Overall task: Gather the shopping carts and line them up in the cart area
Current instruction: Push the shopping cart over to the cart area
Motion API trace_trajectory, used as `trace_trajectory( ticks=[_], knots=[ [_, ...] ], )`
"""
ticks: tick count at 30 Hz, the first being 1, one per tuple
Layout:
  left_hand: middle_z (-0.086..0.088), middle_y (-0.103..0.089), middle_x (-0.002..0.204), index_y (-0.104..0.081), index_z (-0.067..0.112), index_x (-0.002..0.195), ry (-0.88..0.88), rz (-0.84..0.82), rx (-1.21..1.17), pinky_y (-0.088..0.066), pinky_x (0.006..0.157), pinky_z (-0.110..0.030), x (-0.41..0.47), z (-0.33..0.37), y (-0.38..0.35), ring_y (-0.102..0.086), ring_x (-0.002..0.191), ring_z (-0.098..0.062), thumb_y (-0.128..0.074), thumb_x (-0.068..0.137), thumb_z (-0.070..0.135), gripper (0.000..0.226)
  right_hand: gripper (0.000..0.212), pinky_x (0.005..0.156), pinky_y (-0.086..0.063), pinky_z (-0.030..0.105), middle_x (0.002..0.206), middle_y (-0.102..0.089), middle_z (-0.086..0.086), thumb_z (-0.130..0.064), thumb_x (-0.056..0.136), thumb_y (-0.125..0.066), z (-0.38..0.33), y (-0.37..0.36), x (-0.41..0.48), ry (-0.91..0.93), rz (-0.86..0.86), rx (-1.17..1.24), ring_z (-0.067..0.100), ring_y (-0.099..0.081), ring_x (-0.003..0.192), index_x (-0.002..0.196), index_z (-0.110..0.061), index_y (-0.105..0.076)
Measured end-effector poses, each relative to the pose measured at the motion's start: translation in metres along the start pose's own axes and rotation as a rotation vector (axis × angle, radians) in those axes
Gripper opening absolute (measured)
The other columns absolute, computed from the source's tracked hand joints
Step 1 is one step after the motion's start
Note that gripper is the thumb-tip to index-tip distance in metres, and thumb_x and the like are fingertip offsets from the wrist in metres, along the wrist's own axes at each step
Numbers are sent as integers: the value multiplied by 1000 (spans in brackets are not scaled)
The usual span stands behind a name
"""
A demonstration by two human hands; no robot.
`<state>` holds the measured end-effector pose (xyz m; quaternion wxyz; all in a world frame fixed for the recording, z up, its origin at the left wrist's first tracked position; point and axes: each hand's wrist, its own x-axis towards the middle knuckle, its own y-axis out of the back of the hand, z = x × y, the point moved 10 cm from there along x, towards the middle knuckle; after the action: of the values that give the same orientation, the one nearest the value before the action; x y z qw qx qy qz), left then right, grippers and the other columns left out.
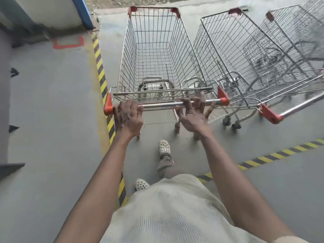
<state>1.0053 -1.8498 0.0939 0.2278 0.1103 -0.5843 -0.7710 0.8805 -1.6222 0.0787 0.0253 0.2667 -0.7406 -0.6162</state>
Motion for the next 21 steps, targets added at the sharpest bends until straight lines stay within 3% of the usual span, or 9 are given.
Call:
trace_trajectory(
  ticks=[6,10,15,18,21],
  knots=[
    [-7,-59,111,-57,17,106,30,-32,-35,-27,101,-45,81,2,-10,-48,108,-29,-29,99,38,36,59,110,29,67,164,20,-2,-75,99,-9,-5,22,85,18,-49,-26,25,39,147,148,-46,-25],
    [-8,-55,120,-55,16,112,72,-65,-5,-24,104,-43,143,-2,-17,-43,118,-28,-30,96,35,35,53,109,30,67,164,3,8,-71,101,-15,-15,39,153,71,-31,27,31,31,151,142,-41,-30],
    [-10,-52,127,-56,17,116,148,-148,4,-23,109,-46,233,-13,-25,-41,124,-30,-29,102,31,33,56,103,36,61,169,8,9,-71,102,-14,-38,58,241,93,-12,-15,31,23,154,146,-41,-29],
    [-12,-51,129,-55,15,120,243,-234,7,-24,107,-51,281,-30,-30,-40,126,-33,-20,101,25,41,53,111,26,69,167,-4,10,-64,105,-16,-56,71,286,109,-21,-23,33,16,156,148,-36,-30],
    [-8,-52,119,-56,17,108,283,-242,-31,-24,104,-49,312,-41,-28,-41,123,-30,-9,97,32,50,49,113,20,71,164,-12,12,-63,104,-14,-71,77,323,137,-12,-43,32,8,156,138,-35,-35]
  ],
)
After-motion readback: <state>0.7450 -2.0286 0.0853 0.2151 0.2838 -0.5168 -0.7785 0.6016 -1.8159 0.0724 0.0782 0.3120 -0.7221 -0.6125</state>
